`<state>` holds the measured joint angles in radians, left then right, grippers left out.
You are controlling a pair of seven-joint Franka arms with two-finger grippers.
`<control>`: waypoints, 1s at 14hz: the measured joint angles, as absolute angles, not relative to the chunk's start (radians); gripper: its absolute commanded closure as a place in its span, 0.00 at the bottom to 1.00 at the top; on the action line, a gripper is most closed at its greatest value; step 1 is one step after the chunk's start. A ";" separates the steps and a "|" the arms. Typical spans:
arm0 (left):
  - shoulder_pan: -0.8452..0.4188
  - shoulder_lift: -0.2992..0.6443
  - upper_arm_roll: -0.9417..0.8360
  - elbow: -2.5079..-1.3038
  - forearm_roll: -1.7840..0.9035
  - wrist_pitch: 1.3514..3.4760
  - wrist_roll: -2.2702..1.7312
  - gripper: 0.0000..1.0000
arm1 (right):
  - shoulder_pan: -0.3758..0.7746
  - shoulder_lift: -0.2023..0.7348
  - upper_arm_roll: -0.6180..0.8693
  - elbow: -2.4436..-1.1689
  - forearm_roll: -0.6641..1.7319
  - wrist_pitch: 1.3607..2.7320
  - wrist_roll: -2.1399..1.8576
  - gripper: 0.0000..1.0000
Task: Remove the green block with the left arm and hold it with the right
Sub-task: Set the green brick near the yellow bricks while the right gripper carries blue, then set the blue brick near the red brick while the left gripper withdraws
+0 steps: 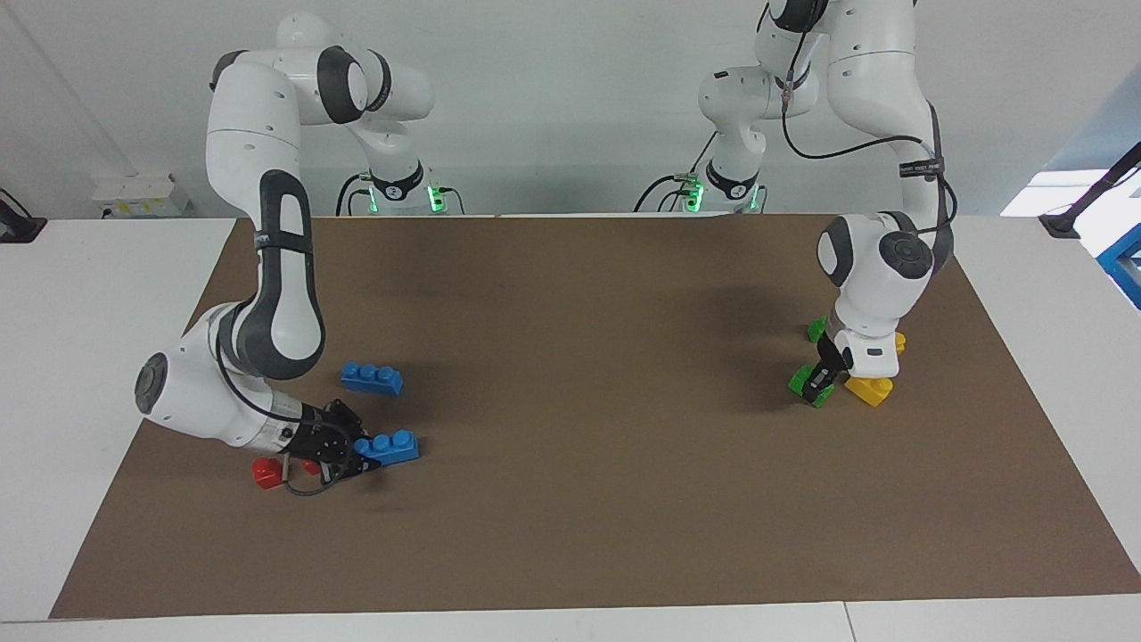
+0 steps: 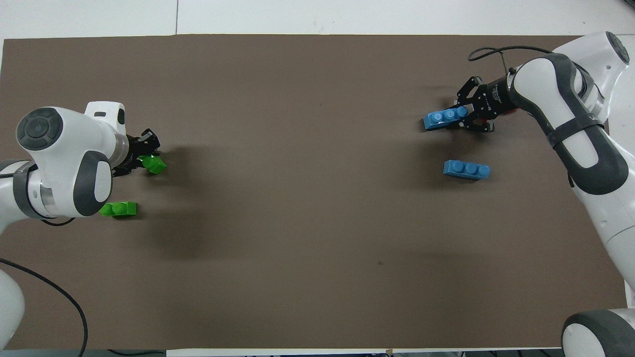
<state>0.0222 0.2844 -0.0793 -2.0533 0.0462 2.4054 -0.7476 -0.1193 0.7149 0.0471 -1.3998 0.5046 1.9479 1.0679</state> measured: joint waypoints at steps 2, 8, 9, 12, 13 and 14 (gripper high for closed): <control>0.022 0.285 -0.079 -2.059 0.046 2.408 -0.735 0.00 | -0.121 0.710 0.047 -1.408 0.505 1.953 1.067 0.26; 0.033 0.272 -0.079 -2.051 0.046 2.409 -0.727 0.00 | -0.119 0.680 0.053 -1.457 0.504 2.001 0.931 0.00; 0.034 0.262 -0.079 -2.041 0.046 2.402 -0.726 0.00 | -0.118 0.664 0.055 -1.457 0.504 1.996 0.930 0.00; 0.034 0.232 -0.081 -1.941 0.047 2.264 -0.649 0.00 | -0.109 0.590 0.055 -1.458 0.498 1.956 0.929 0.00; 0.034 0.224 -0.081 -1.884 0.047 2.177 -0.585 0.00 | -0.103 0.562 0.055 -1.460 0.476 1.948 0.929 0.00; 0.034 0.218 -0.081 -1.828 0.047 2.093 -0.518 0.00 | -0.098 0.537 0.055 -1.463 0.453 1.944 0.929 0.00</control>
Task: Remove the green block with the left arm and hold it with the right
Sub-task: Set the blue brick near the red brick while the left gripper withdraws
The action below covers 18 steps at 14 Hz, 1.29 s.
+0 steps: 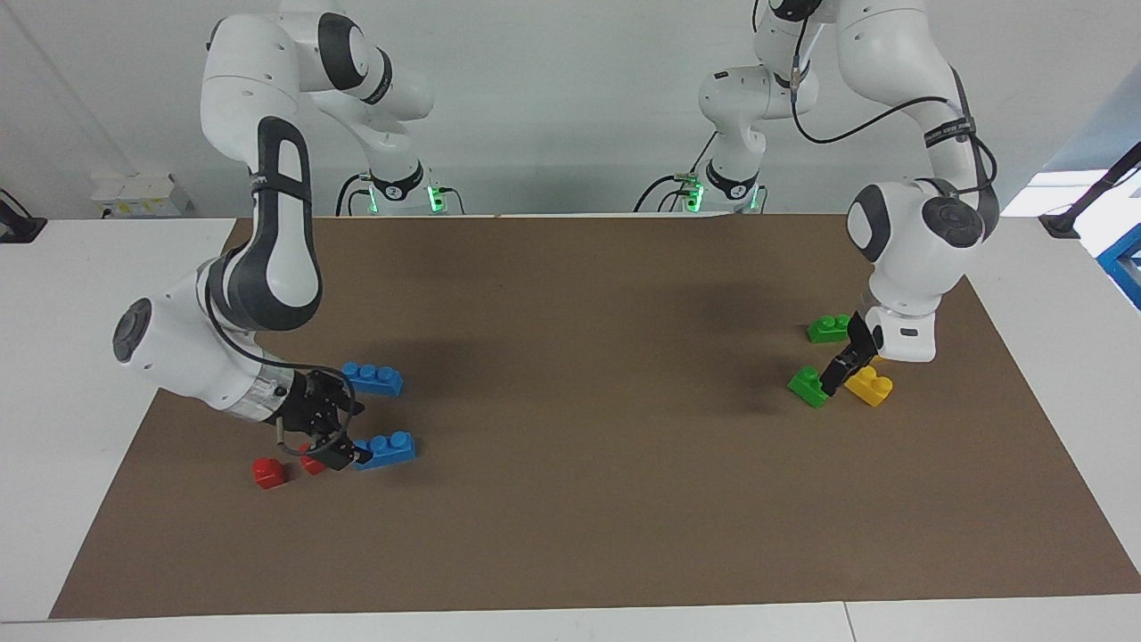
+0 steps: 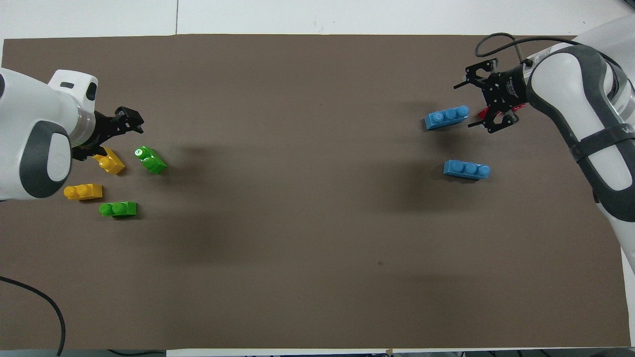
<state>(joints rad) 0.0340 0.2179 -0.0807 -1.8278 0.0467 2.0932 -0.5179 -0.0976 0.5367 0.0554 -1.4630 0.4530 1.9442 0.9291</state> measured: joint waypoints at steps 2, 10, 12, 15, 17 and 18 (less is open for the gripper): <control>0.034 0.204 -0.080 -1.740 0.047 1.970 -0.405 0.00 | -0.087 0.492 0.057 -1.466 0.425 1.940 0.927 0.00; 0.033 0.031 -0.095 -1.693 0.047 1.754 -0.195 0.00 | -0.018 0.320 0.059 -1.467 0.231 1.858 0.588 0.00; 0.033 -0.013 -0.095 -1.698 0.047 1.723 -0.175 0.00 | -0.017 0.275 0.059 -1.467 0.191 1.818 0.480 0.00; 0.032 -0.060 -0.098 -1.718 0.047 1.654 -0.118 0.00 | -0.017 0.222 0.059 -1.468 0.135 1.770 0.378 0.00; 0.033 -0.082 -0.093 -1.726 0.047 1.604 -0.079 0.00 | -0.018 0.190 0.059 -1.468 0.098 1.733 0.325 0.00; 0.033 -0.090 -0.092 -1.730 0.047 1.597 -0.069 0.00 | -0.020 0.175 0.058 -1.468 0.089 1.712 0.296 0.00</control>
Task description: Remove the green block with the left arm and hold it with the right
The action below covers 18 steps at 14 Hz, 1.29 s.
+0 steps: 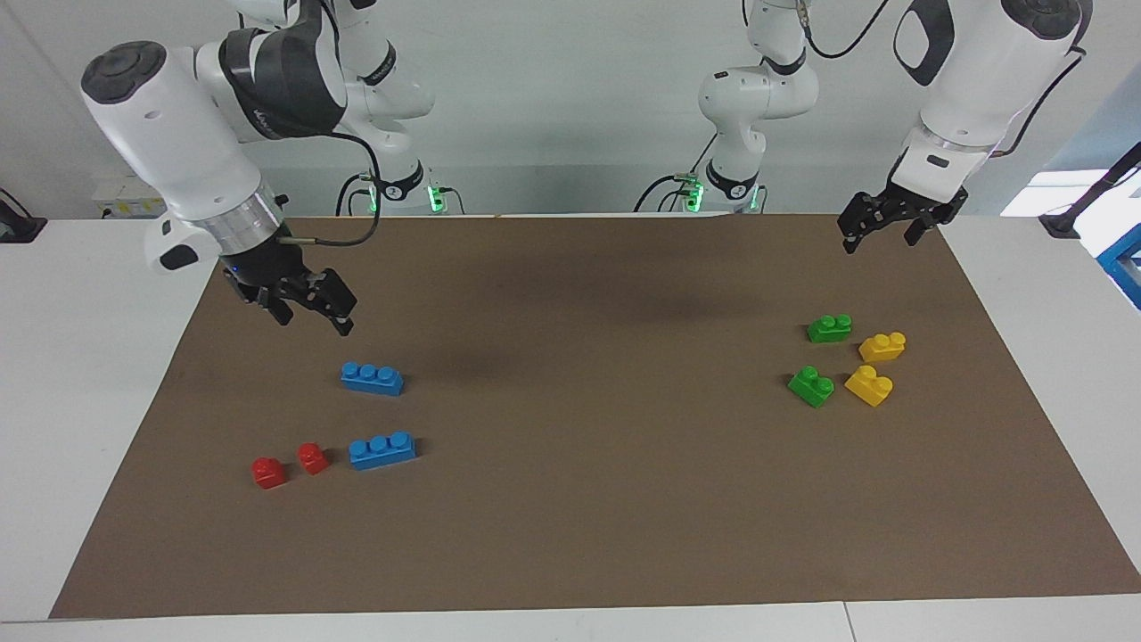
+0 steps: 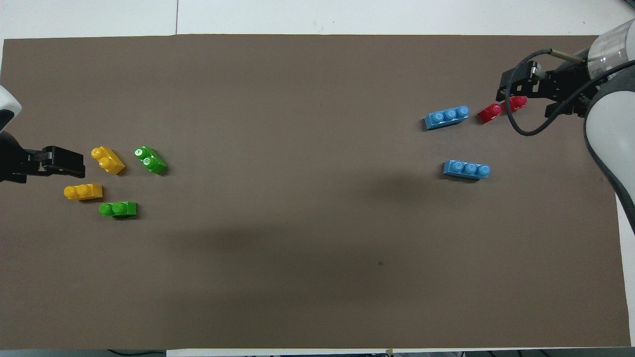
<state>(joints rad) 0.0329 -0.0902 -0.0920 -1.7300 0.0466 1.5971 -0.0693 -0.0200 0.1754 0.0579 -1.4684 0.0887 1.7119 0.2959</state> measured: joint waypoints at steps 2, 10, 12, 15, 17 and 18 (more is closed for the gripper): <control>0.033 -0.099 -0.093 -1.737 0.046 1.597 -0.054 0.00 | -0.029 0.153 0.054 -1.469 0.083 1.668 0.243 0.00; 0.033 -0.099 -0.091 -1.734 -0.004 1.619 -0.045 0.00 | -0.051 0.025 0.056 -1.548 0.080 1.569 0.199 0.00; 0.033 -0.099 -0.090 -1.734 -0.015 1.623 -0.063 0.00 | -0.045 -0.009 0.056 -1.586 0.080 1.568 0.199 0.00; 0.033 -0.099 -0.089 -1.734 -0.018 1.624 -0.068 0.00 | -0.045 -0.042 0.057 -1.620 0.080 1.570 0.199 0.00; 0.033 -0.099 -0.089 -1.734 -0.018 1.624 -0.068 0.00 | -0.045 -0.048 0.057 -1.624 0.080 1.570 0.199 0.00; 0.033 -0.099 -0.089 -1.734 -0.019 1.624 -0.068 0.00 | -0.045 -0.048 0.057 -1.624 0.080 1.570 0.199 0.00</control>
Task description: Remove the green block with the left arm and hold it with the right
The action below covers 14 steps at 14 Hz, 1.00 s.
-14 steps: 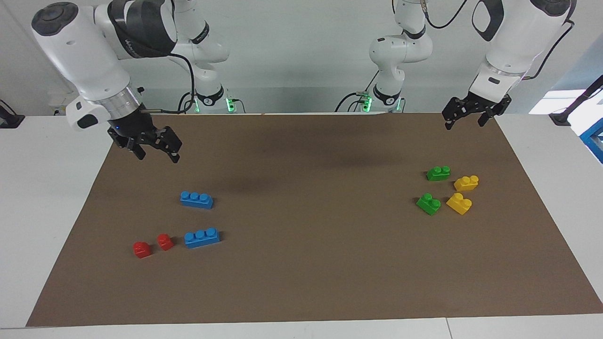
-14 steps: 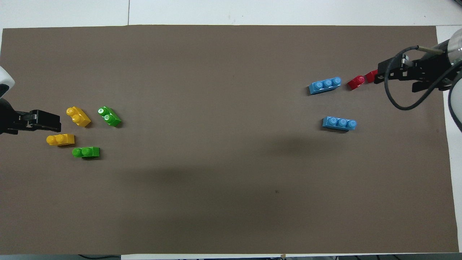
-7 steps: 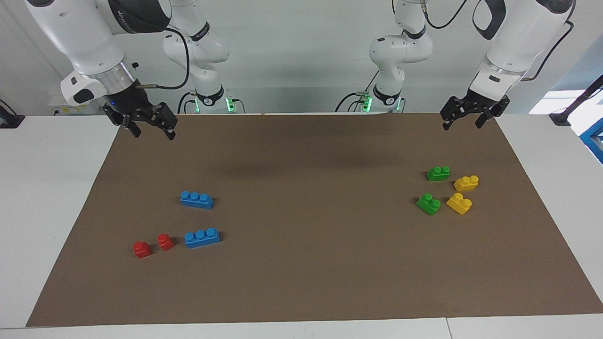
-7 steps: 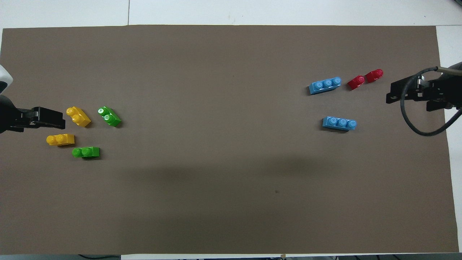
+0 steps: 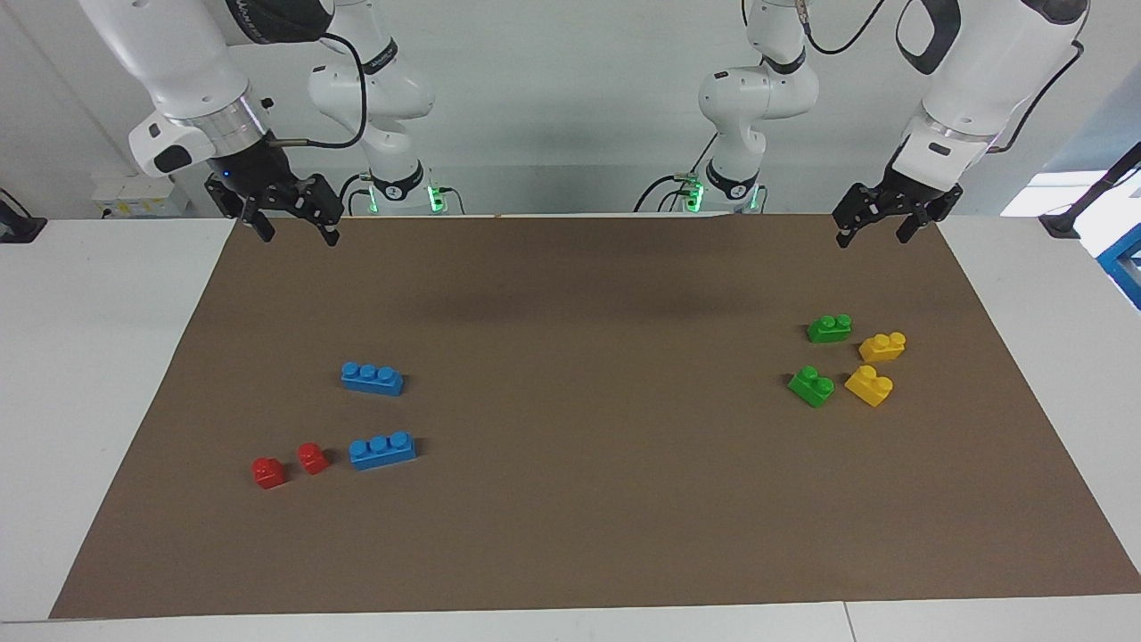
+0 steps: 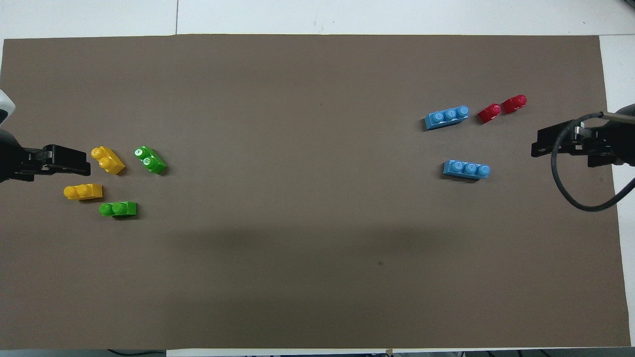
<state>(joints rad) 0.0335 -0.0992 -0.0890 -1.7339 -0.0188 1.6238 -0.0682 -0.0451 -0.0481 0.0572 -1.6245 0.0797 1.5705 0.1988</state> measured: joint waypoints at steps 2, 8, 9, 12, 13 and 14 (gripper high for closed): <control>0.033 -0.099 -0.089 -1.734 -0.019 1.624 -0.068 0.00 | -0.045 -0.049 0.057 -1.624 0.079 1.573 0.199 0.00; 0.034 -0.099 -0.088 -1.734 -0.019 1.624 -0.069 0.00 | -0.046 -0.057 0.056 -1.624 0.053 1.574 0.199 0.00; 0.034 -0.099 -0.088 -1.734 -0.020 1.624 -0.069 0.00 | -0.046 -0.057 0.056 -1.624 0.047 1.574 0.199 0.00; 0.034 -0.099 -0.088 -1.734 -0.020 1.624 -0.069 0.00 | -0.046 -0.057 0.056 -1.624 0.020 1.574 0.199 0.00; 0.034 -0.099 -0.088 -1.734 -0.020 1.624 -0.069 0.00 | -0.046 -0.057 0.056 -1.624 0.018 1.574 0.199 0.00; 0.034 -0.099 -0.088 -1.734 -0.020 1.624 -0.069 0.00 | -0.046 -0.057 0.056 -1.624 0.018 1.574 0.199 0.00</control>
